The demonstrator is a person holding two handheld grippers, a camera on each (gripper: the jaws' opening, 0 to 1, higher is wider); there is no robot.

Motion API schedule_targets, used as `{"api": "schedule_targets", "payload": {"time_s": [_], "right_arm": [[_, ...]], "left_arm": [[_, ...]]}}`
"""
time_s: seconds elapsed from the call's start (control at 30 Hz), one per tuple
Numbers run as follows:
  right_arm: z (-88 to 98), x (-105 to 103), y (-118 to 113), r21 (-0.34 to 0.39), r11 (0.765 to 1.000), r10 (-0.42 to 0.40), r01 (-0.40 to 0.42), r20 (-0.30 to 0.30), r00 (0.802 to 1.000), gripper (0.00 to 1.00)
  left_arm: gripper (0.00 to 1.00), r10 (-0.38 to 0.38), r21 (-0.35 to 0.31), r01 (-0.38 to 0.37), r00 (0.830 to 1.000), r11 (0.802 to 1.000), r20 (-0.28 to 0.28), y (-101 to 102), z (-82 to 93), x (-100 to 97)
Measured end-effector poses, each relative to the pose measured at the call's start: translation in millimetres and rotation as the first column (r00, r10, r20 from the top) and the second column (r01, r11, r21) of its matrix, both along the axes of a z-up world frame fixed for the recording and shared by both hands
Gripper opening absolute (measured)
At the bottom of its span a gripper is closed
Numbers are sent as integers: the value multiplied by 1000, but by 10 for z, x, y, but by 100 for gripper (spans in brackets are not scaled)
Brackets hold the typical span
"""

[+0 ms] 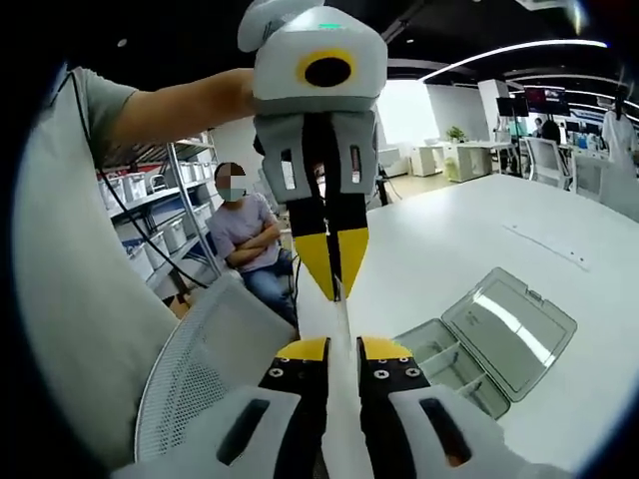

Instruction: Insert the divider into the dual guide fixture by aligning both edges with the guide slots and pushing it downward to the bottom, including one-sided entry, uneven engagement, binding, and posture correction.

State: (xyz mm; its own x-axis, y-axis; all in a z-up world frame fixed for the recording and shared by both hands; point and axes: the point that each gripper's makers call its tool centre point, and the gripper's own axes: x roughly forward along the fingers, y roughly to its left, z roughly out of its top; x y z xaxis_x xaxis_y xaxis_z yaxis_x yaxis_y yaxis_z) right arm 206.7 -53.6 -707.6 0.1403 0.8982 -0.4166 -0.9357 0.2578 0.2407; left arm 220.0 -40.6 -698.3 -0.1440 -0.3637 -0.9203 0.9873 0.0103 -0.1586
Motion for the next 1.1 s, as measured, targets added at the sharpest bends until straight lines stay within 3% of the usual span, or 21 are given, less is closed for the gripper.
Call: {"api": "schedule_targets", "payload": {"time_s": [0.33,0.6,1.1], "right_arm": [[-24,-12,-97,-12,999,-30,30,12,999,14],[-17,-34,-166,-15,999,-45,45,22,999,17],[8,-84,-276,-16,998,-67,67,27,997,21]], "left_arm": [[0,-55,140,49,998,989,42,67,-111,95],[0,-76,210,63,996,976,53,42,-168,159],[0,-80,265,63,995,962,54,4,-327,242]]}}
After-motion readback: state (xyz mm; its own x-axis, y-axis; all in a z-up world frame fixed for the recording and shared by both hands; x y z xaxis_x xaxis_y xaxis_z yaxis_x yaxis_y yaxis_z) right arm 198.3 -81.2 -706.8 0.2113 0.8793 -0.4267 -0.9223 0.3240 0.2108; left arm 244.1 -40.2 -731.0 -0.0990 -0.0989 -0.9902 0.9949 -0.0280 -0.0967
